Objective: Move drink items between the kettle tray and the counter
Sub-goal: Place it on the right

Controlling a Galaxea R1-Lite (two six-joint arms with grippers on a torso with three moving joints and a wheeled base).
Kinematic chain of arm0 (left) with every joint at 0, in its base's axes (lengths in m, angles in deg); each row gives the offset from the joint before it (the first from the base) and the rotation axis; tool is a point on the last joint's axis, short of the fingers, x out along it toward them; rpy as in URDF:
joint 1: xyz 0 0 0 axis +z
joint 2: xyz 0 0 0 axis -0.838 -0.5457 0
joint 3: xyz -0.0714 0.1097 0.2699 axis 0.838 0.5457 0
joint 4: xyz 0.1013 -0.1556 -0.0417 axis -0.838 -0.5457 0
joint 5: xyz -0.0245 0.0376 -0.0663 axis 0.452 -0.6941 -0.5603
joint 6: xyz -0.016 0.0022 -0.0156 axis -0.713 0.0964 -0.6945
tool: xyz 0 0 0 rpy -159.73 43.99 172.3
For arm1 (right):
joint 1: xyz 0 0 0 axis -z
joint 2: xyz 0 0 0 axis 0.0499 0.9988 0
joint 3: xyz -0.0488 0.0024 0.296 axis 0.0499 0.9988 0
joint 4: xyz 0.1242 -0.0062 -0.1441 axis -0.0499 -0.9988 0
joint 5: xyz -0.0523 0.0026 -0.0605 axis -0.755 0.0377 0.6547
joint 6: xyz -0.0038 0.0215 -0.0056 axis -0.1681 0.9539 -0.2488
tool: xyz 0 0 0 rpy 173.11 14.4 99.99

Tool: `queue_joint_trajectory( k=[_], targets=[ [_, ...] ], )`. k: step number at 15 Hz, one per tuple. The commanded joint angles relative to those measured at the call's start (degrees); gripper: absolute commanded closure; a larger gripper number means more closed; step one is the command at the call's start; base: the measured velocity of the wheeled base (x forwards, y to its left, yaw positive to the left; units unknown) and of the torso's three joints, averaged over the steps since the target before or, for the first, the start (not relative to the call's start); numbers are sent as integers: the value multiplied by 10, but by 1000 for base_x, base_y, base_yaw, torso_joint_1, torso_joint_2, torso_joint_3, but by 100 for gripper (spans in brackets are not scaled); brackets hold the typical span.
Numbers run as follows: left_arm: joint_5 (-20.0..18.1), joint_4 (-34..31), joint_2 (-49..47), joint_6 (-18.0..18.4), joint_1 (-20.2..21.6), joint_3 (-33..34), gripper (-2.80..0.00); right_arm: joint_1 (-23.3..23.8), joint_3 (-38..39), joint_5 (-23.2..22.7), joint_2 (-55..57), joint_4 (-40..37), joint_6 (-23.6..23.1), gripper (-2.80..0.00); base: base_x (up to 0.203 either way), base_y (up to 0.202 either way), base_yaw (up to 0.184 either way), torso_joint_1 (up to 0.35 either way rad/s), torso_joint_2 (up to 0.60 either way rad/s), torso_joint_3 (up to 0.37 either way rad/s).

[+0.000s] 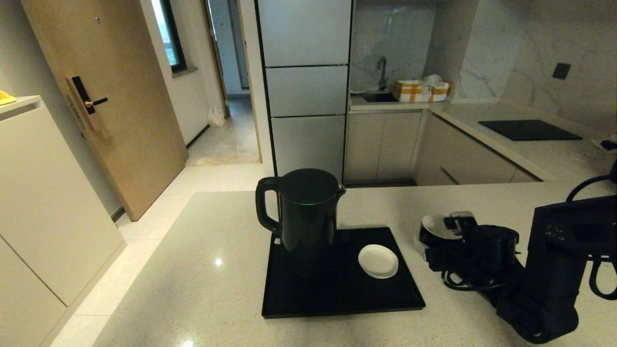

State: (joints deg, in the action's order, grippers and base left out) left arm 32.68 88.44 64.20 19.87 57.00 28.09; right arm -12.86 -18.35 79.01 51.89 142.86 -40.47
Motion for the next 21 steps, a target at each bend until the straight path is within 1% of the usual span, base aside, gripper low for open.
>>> queue_joint_trajectory(
  k=[1, 2, 3, 6, 10, 20, 21],
  targets=[
    [0, 0, 0, 0, 0, 0, 0, 60, 19, -7, 32, 26, 2, 0, 0, 0, 0, 0, 0, 0],
    [0, 0, -1, 0, 0, 0, 0, 73, 20, -16, 46, 30, 2, 0, 0, 0, 0, 0, 0, 0],
    [0, 0, -1, 0, 0, 0, 0, 75, 20, -20, 49, 31, 1, 0, 0, 0, 0, 0, 0, 0],
    [0, 0, -1, 0, 0, 0, 0, 77, 8, -19, 74, 31, -3, 0, 0, 0, 0, 0, 0, 0],
    [0, 0, -1, 0, 0, 0, 0, 77, 16, -20, 84, 31, -19, 0, 0, 0, 0, 0, 0, 0],
    [-1, 0, 0, 0, 0, 0, 0, 78, 26, -20, 80, 31, -14, 0, 0, 0, 0, 0, 0, 0],
    [-1, 0, -1, 0, 0, 0, 0, 78, 26, -20, 79, 31, -14, -280, 0, 0, 0, 0, 0, 0]
  ],
)
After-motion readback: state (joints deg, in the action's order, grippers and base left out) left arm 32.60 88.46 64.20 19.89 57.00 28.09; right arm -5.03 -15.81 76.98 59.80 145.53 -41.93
